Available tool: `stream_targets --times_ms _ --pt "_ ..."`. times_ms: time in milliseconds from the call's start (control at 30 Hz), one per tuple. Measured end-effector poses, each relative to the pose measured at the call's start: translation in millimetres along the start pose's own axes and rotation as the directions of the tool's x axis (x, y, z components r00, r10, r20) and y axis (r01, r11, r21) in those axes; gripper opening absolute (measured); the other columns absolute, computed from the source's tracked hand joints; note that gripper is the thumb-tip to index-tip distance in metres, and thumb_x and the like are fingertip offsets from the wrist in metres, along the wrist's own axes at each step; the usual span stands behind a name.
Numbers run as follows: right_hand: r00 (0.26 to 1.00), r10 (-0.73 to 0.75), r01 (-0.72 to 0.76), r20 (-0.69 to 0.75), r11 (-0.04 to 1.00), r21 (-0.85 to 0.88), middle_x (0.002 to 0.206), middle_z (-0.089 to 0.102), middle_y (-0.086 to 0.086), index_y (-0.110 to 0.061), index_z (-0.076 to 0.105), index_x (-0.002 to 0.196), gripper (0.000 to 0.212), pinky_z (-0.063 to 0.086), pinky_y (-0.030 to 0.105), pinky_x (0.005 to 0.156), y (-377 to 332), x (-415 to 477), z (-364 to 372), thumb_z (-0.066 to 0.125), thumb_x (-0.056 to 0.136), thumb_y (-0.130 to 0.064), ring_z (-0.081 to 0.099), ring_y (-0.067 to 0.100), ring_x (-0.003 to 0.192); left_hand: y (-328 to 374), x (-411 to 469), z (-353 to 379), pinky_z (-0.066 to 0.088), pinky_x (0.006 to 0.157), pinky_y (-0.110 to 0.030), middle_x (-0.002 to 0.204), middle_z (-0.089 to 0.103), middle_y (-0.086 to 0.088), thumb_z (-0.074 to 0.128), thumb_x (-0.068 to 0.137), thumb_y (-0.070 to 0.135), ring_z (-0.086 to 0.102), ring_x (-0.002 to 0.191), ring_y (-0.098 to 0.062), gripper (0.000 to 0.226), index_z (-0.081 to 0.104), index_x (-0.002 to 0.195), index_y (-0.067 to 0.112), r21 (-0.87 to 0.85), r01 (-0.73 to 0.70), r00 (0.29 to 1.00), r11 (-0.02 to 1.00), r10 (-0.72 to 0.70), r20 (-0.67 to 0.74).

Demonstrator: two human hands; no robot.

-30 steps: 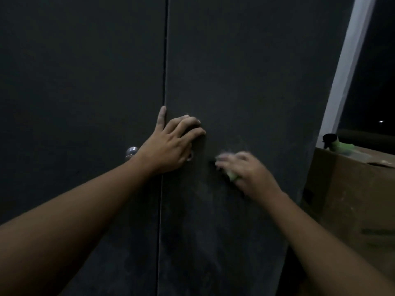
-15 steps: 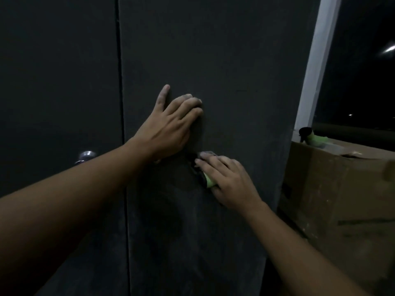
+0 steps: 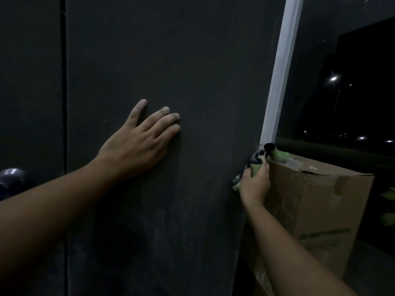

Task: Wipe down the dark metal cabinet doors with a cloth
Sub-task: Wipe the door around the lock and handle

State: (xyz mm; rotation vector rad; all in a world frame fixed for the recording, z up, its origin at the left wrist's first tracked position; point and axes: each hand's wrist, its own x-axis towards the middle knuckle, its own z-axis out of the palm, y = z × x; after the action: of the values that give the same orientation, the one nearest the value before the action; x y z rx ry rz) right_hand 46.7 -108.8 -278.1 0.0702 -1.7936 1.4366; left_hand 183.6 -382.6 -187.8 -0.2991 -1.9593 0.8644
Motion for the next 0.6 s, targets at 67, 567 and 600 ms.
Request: stream_targets --times_ms 67,567,600 --pt "0.991 0.134 -0.134 0.007 0.991 0.029 0.141 0.052 0.005 -0.017 0.042 0.148 0.052 0.039 0.03 0.103 1 5 -3 0.052 0.098 -0.011 0.052 0.026 0.127 -1 0 0 0.01 0.117 -0.065 0.156 0.035 -0.018 0.025 0.1 0.035 0.031 0.145 -0.036 0.056 0.042 0.146 0.008 0.0 -0.007 1.0 1.0 0.007 -0.007" --pt "0.999 0.004 -0.004 0.037 1.0 0.005 0.151 0.045 0.0 -0.02 0.041 0.149 0.058 0.034 0.031 0.111 -9 -22 4 0.054 0.094 -0.006 0.046 0.023 0.134 3 0 2 0.011 0.117 -0.065 0.152 0.04 -0.021 0.024 0.1 0.033 0.036 0.142 -0.041 0.057 0.047 0.143 0.005 -0.028 0.004 0.998 1.0 -0.005 -0.063" --pt "0.998 0.045 -0.045 0.05 0.999 0.007 0.149 0.047 0.0 -0.02 0.042 0.149 0.058 0.037 0.034 0.111 -7 -22 1 0.054 0.094 -0.006 0.048 0.023 0.133 3 0 2 0.011 0.117 -0.065 0.152 0.04 -0.021 0.023 0.1 0.033 0.036 0.142 -0.041 0.057 0.047 0.143 0.005 -0.034 0.003 0.998 0.999 -0.005 -0.062"
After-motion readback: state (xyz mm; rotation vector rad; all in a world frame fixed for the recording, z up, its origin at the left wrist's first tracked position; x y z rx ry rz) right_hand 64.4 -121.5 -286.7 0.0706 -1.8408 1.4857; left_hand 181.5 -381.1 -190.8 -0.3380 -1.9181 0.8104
